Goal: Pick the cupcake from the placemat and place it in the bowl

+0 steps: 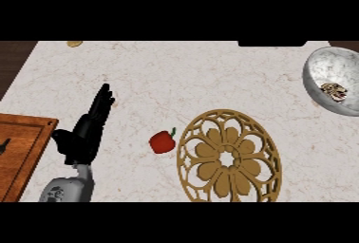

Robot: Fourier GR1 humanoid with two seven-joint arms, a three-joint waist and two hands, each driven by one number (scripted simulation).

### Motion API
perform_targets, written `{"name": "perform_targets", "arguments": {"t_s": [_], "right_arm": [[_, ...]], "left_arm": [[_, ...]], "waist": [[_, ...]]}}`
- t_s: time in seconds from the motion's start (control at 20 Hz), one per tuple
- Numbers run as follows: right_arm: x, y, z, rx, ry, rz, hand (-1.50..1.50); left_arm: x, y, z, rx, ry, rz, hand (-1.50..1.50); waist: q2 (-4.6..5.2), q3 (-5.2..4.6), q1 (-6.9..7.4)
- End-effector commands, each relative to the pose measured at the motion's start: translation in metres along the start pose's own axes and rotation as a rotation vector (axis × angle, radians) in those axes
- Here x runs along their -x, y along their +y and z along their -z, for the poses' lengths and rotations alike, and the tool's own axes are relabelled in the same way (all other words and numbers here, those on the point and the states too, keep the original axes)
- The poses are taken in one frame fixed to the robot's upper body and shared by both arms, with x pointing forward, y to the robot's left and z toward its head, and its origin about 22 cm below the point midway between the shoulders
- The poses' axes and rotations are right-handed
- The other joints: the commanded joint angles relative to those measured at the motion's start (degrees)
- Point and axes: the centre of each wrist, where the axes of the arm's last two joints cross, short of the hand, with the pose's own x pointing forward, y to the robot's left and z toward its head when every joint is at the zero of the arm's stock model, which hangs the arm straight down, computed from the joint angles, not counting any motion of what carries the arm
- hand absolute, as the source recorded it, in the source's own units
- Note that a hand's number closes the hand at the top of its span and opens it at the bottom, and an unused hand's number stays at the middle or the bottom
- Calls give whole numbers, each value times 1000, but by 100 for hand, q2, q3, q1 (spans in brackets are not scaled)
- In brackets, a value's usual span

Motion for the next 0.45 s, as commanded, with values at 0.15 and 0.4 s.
{"name": "perform_targets", "arguments": {"t_s": [0.15,0.4], "right_arm": [[6,-25,-17,-113,-12,53,-150],[18,-21,-39,-96,-8,53,-150]], "left_arm": [[-3,-1,-6,5,13,-2,0],[1,2,-2,12,0,9,0]], "waist": [[-26,-7,-48],[-8,-4,-18]]}}
